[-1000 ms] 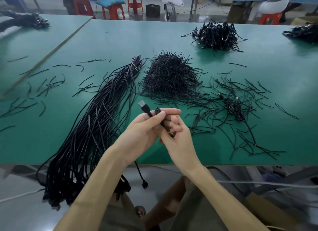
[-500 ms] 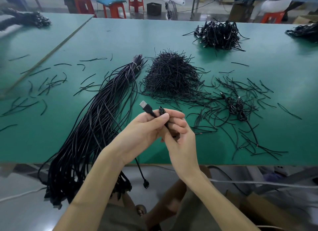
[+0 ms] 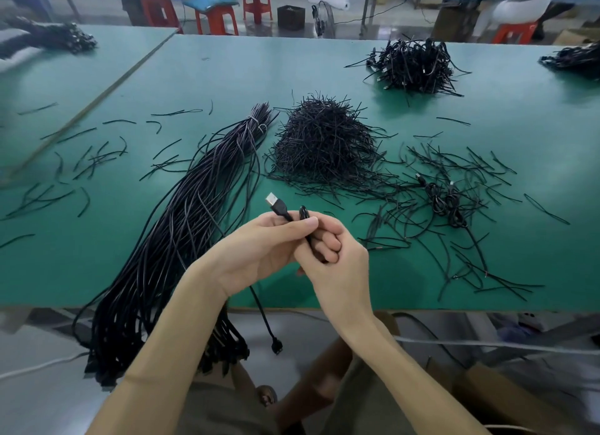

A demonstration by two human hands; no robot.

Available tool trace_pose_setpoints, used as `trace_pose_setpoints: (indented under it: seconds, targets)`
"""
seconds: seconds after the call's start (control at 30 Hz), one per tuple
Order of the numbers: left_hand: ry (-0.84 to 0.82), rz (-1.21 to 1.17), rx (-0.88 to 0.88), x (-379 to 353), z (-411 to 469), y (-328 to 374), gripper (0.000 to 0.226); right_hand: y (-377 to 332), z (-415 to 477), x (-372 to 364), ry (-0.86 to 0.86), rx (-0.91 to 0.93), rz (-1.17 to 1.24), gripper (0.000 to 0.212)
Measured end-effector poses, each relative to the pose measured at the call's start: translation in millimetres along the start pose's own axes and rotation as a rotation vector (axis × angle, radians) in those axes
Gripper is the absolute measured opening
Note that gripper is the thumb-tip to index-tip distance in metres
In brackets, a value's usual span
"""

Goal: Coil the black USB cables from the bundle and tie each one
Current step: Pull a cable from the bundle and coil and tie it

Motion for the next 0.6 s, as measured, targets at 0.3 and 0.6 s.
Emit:
trace_pose_setpoints:
  seconds: [0.3,0.6]
  targets:
    - [-0.218,-0.070,0.086,21,6,9,0.040,-5,9,1,-0.057,-0.053,0.151,0.022]
    - [-0.170,-0.058,0.044,22,7,8,0.042,-5,11,3,-0.098,-0.069,0.221,0.019]
Point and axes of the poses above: each hand's wrist, its own z-axis towards the middle knuckle, its own x-axis out of the back of the hand, y = z × x, the point moved 1 cm from there along z, towards the middle knuckle, and after that the axes turned 13 degrees about -z, right-handed, at the moved point
